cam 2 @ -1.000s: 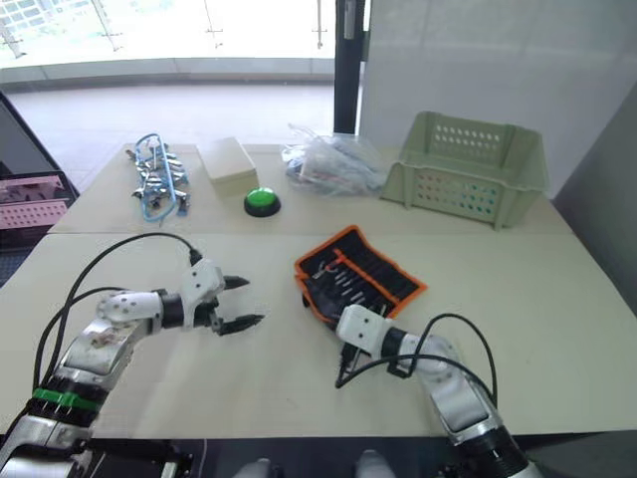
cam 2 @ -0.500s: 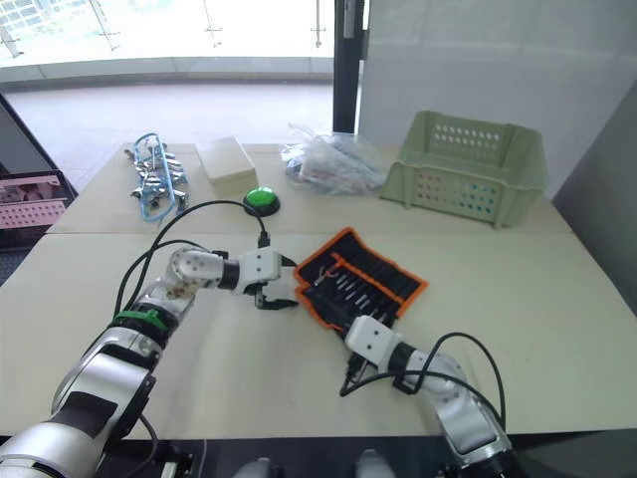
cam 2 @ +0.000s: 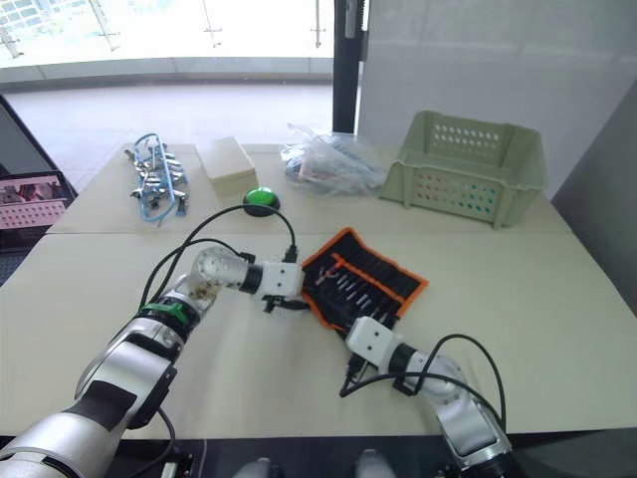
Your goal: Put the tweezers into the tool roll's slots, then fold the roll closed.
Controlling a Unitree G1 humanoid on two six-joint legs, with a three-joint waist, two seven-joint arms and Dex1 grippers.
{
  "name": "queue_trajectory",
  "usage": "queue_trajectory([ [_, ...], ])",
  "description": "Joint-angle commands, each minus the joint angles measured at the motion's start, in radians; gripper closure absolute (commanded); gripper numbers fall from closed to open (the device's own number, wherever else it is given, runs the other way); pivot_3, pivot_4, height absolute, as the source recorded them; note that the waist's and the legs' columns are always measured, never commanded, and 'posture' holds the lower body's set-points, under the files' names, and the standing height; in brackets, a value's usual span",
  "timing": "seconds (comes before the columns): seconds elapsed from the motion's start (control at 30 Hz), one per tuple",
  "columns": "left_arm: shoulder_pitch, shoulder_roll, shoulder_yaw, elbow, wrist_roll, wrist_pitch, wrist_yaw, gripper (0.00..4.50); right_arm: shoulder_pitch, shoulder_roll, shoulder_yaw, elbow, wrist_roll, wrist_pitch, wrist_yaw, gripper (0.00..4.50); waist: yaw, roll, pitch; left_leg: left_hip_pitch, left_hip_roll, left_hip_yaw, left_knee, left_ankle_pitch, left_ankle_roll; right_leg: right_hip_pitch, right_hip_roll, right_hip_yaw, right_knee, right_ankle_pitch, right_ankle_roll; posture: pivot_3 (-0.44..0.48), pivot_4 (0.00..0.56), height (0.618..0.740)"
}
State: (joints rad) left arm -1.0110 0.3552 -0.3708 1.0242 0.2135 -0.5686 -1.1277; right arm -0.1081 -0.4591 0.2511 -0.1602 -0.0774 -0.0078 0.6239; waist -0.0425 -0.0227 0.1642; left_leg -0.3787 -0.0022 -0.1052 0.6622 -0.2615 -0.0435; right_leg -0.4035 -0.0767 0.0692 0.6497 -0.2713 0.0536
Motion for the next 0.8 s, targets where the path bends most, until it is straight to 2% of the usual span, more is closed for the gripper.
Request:
queue_trajectory([
  [0.03,-0.033,0.018,0.003,0.033,0.035,-0.013,0.05,4.18,-0.007,-0.001,-0.012,-0.002,-0.004,-0.032,-0.009,4.5,0.0,0.0,0.0,0.0,0.0,0.0,0.0,0.0,0.0,0.0,0.0,0.0,0.0,0.0,0.0,0.0,0.15,0.74],
  [0.07,-0.037,0.021,0.006,0.039,0.037,-0.015,0.051,4.47,-0.01,-0.003,-0.012,0.004,-0.007,-0.037,-0.009,4.5,0.0,0.0,0.0,0.0,0.0,0.0,0.0,0.0,0.0,0.0,0.0,0.0,0.0,0.0,0.0,0.0,0.15,0.74],
  [0.27,-0.023,0.074,0.028,0.029,0.028,-0.01,0.048,4.47,-0.056,-0.005,-0.004,0.068,-0.045,-0.064,-0.022,4.5,-0.005,0.0,0.0,0.001,0.0,0.0,0.0,0.0,0.0,0.0,0.0,0.0,0.003,0.0,0.0,0.0,0.15,0.74],
  [0.43,0.071,0.134,0.06,-0.088,-0.018,0.053,0.027,4.47,-0.119,-0.004,0.003,0.136,-0.06,-0.089,-0.022,4.5,-0.017,0.0,0.0,0.003,0.0,0.0,0.0,0.0,0.0,-0.001,0.0,0.0,0.007,0.0,0.0,0.0,0.15,0.74],
  [0.63,0.272,0.209,0.117,-0.429,-0.097,0.3,0.011,4.47,-0.192,-0.018,0.012,0.211,-0.054,-0.142,0.013,4.5,-0.03,0.0,0.0,0.004,0.001,0.0,0.0,0.0,0.0,-0.001,0.001,0.0,0.01,0.0,0.0,0.0,0.15,0.74],
  [0.8,0.505,0.275,0.159,-0.817,-0.17,0.594,0.022,4.47,-0.219,-0.036,0.012,0.249,-0.043,-0.182,0.049,4.5,-0.03,0.001,0.0,0.006,0.002,0.0,0.0,0.0,0.001,-0.001,0.001,0.0,0.013,0.0,0.0,0.0,0.15,0.74],
])
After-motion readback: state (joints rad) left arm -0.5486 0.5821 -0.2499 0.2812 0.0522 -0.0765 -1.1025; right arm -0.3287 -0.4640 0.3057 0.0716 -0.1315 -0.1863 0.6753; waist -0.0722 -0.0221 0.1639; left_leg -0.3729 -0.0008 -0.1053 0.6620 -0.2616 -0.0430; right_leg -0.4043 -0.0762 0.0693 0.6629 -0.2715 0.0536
